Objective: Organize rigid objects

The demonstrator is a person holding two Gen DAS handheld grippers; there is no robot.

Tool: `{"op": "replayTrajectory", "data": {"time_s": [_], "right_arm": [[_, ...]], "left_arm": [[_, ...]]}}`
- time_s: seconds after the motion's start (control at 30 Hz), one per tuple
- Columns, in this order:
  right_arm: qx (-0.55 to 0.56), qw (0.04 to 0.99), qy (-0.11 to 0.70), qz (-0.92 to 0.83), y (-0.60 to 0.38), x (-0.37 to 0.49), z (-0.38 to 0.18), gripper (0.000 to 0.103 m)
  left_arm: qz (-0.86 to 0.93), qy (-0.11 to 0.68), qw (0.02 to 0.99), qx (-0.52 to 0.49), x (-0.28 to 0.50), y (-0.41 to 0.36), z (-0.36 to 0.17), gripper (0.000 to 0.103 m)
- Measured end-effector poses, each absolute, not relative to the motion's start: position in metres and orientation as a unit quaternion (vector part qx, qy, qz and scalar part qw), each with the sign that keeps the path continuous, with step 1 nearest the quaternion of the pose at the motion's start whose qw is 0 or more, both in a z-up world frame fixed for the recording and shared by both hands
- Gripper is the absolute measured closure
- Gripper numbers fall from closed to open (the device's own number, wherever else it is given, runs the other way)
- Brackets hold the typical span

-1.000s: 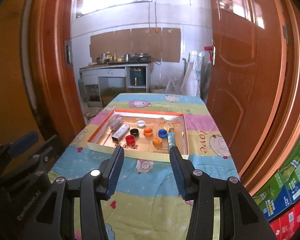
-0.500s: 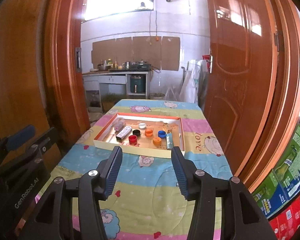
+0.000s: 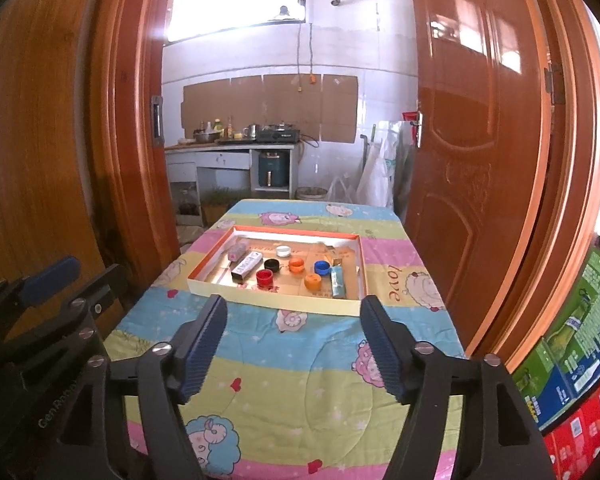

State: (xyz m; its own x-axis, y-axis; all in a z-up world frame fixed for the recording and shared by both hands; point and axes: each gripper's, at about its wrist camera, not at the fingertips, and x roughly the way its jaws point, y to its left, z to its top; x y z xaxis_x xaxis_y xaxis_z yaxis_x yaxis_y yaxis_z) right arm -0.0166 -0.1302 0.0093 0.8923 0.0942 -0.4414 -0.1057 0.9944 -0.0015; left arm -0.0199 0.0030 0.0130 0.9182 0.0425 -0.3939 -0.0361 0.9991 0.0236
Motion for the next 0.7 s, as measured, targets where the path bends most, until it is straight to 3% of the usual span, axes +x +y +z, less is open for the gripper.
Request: {"op": "replayTrajectory", "data": {"time_s": [0.7], "right_arm": [[-0.011,0.973,0.226,0.044,-0.1327,-0.0186,0.0101,0.029]], "left_arm": [[0.016,0.202,0.979,0.009,-0.0222,-0.0001,0.0125,0.055]]}}
